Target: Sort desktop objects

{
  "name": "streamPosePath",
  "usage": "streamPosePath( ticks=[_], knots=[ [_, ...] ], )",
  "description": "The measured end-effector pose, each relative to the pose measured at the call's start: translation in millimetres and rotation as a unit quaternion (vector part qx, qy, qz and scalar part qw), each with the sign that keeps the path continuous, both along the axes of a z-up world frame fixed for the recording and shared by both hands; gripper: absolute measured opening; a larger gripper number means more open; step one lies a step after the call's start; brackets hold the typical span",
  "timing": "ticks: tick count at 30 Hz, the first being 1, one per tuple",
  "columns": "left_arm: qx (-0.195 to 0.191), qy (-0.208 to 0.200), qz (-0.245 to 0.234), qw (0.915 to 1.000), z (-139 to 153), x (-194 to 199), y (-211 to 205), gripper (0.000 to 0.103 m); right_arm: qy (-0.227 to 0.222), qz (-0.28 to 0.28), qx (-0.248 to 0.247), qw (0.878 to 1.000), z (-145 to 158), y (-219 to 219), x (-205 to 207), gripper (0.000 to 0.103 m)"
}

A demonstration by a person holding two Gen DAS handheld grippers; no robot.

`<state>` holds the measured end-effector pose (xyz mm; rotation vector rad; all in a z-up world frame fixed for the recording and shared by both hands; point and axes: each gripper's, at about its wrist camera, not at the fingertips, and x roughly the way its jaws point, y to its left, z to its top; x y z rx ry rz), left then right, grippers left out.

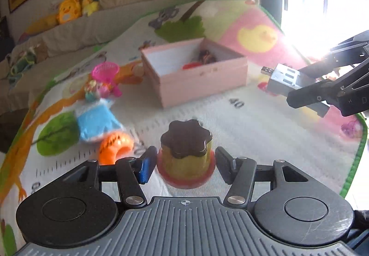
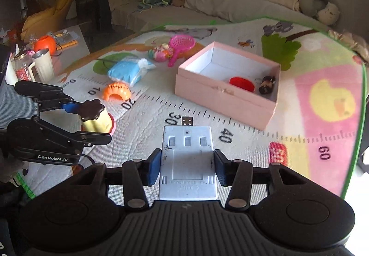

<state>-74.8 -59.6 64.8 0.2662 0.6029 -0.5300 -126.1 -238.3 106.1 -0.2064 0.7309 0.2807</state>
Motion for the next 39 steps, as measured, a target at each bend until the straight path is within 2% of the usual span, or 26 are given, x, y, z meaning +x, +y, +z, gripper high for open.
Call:
streamPosePath(
  ticks=[4, 7, 12, 14, 16, 18, 21, 26, 30, 31, 32, 33, 36, 39],
  knots=[
    [-0.004, -0.067, -0.025, 0.9974, 38.8, 11.9, -21.1, 0.061, -0.056, -0.019, 0.003, 0.998, 40.7, -14.9, -4.6, 0.047],
    [-0.009, -0.108, -0.030, 0.9937, 60.8, 38.2, -39.4, 0.061, -0.085, -0.046, 0.018, 0.995, 65.8, -30.5, 13.6, 0.047],
    [-0.024, -0.111, -0.038, 0.9928, 75.3, 114.2, -74.8, 0.063, -0.106, -0.087, 0.020, 0.990, 82.9, -46.2, 80.0, 0.047],
    [-0.033, -0.104, -0.015, 0.9939, 76.2, 142.2, -77.4, 0.068, -0.096, -0.096, 0.025, 0.990, 81.4, -50.4, 118.1, 0.048],
    [-0.055, -0.090, 0.015, 0.9943, 75.3, 157.6, -62.4, 0.072, -0.077, -0.114, 0.041, 0.990, 75.7, -56.3, 153.7, 0.050],
    [-0.071, -0.082, 0.041, 0.9933, 68.8, 158.5, -32.9, 0.085, -0.051, -0.125, 0.062, 0.989, 67.8, -62.6, 179.6, 0.050],
    [-0.058, -0.092, 0.082, 0.9907, 48.0, 142.4, 8.5, 0.092, -0.034, -0.126, 0.071, 0.989, 55.2, -65.0, 198.8, 0.050],
    [-0.048, -0.042, 0.115, 0.9913, 4.5, 123.8, 58.8, 0.095, -0.002, -0.114, 0.059, 0.992, 38.1, -33.7, 228.7, 0.050],
    [-0.035, -0.042, 0.137, 0.9890, -18.3, 114.3, 87.0, 0.097, 0.025, -0.079, 0.071, 0.994, 39.3, 16.8, 263.0, 0.049],
    [-0.037, -0.041, 0.144, 0.9881, -22.7, 113.7, 93.6, 0.097, 0.038, -0.070, 0.070, 0.994, 38.0, 32.3, 276.8, 0.043],
    [-0.041, -0.039, 0.148, 0.9873, -26.3, 113.7, 99.7, 0.097, 0.050, -0.063, 0.064, 0.995, 35.7, 46.9, 289.5, 0.029],
    [-0.049, -0.035, 0.155, 0.9861, -29.5, 114.0, 106.9, 0.097, 0.063, -0.054, 0.052, 0.995, 31.0, 65.2, 305.3, 0.025],
    [-0.079, -0.018, 0.167, 0.9826, -41.0, 112.6, 124.5, 0.097, 0.094, -0.048, -0.003, 0.994, 9.5, 109.8, 349.9, 0.024],
    [-0.113, -0.011, 0.171, 0.9787, -49.4, 109.4, 136.7, 0.098, 0.099, -0.064, -0.074, 0.990, -18.0, 138.9, 387.8, 0.024]
  ],
)
